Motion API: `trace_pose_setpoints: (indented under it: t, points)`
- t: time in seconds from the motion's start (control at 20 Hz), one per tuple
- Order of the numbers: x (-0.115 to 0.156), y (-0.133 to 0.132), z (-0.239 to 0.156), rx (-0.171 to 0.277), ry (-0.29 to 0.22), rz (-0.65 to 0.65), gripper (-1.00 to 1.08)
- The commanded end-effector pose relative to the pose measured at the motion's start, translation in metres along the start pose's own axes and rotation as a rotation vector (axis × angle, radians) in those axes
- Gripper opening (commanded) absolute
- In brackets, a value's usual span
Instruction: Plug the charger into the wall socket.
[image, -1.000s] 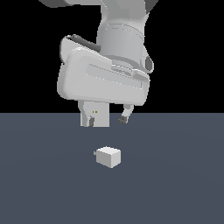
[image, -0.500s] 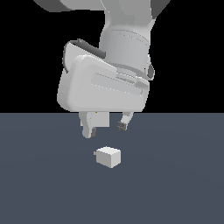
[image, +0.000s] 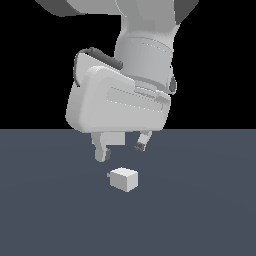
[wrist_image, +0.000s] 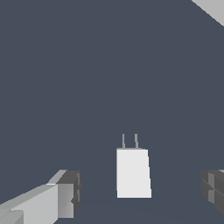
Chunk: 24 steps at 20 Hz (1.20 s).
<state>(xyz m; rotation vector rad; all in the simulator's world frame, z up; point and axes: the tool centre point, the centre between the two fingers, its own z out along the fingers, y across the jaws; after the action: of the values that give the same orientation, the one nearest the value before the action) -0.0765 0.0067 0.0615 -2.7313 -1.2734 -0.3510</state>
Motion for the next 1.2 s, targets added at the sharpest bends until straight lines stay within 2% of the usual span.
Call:
trace_pose_setpoints:
  t: [0.0,0.5,0.8,0.85,1.15]
  points:
    - [-0.001,0.0,0.003,0.0,0.0,0.0,1.0]
    - [-0.011,-0.001,0.04,0.0,-0.001,-0.003,1.0]
    - [-0.013,-0.001,0.048,0.001,-0.001,-0.004,1.0]
    - [-0.013,-0.001,0.048,0.001,-0.001,-0.004,-1.0]
    - [-0.013,-0.001,0.048,0.001,-0.001,-0.004,-1.0]
